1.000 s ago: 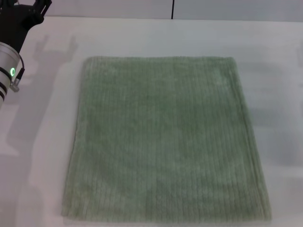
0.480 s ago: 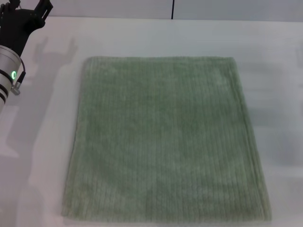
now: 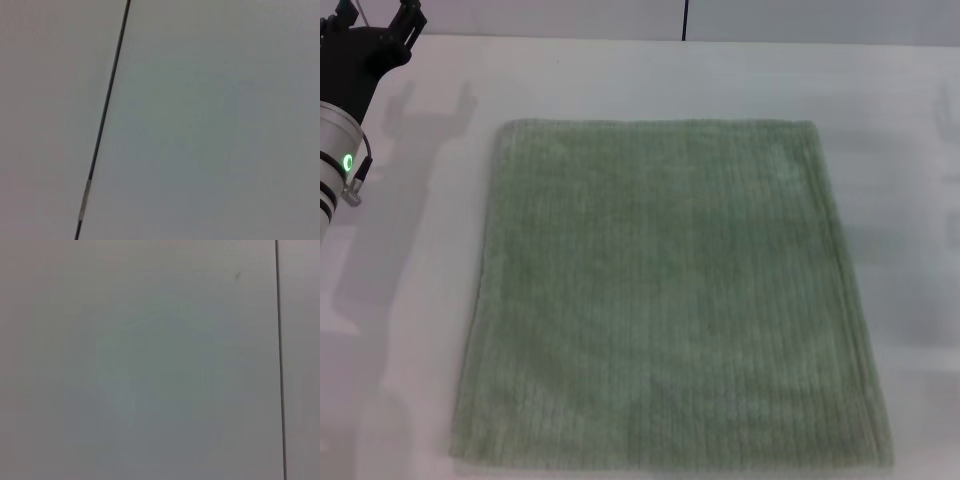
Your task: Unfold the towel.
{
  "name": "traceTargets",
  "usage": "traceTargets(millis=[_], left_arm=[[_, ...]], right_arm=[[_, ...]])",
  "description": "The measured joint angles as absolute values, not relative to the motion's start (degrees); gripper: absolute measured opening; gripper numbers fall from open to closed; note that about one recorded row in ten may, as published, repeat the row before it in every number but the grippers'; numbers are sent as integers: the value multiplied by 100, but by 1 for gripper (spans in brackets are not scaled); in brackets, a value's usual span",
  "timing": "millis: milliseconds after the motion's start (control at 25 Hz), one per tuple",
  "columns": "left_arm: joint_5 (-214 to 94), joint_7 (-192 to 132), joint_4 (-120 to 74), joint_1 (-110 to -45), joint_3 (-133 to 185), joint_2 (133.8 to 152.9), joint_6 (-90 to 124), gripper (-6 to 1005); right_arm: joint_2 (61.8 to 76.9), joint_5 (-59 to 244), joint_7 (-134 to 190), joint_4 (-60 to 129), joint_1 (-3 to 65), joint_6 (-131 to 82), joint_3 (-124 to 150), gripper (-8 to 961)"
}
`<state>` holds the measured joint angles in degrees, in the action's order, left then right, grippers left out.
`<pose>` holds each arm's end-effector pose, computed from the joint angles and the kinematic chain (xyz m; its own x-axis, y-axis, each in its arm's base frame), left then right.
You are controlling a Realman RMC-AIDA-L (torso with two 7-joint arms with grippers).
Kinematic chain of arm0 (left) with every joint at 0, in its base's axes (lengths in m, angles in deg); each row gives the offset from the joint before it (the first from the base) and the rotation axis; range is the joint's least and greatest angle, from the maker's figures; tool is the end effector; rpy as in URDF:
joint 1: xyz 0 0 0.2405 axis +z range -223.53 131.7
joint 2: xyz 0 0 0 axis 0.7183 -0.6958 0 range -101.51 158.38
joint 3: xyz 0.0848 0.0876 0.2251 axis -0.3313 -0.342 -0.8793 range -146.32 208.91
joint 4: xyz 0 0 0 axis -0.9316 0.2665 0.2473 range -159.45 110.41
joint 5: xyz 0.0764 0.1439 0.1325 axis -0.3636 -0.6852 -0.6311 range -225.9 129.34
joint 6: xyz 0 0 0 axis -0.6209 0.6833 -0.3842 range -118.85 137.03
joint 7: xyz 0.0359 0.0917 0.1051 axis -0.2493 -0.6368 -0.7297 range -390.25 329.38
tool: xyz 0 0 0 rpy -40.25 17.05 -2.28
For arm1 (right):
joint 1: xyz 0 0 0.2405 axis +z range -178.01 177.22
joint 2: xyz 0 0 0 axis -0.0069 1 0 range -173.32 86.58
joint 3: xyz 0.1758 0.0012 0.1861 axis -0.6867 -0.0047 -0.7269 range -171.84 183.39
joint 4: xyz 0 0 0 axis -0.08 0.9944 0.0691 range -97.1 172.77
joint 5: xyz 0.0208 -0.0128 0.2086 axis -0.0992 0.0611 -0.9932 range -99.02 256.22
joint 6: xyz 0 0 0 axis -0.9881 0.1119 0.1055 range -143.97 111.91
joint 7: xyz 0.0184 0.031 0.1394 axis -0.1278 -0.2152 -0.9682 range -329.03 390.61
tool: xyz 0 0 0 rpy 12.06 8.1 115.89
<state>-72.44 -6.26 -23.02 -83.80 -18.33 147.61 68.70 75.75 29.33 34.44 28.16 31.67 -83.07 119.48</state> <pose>-0.3077 0.3978 0.0139 0.5493 -0.0309 0.8351 0.8313 -0.0808 -0.5499 0.3048 0.3790 0.0299 0.7601 0.2008 -0.6180 -0.6414 0.0793 -0.7631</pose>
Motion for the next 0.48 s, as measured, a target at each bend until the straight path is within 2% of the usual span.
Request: traceTargets(millis=[480], left_arm=[[-7245,-788,-2375,-8410,-1783,14761,6882,827]], right_arm=[[7562,2939,3433,2810,3212,-8148,11930,685]])
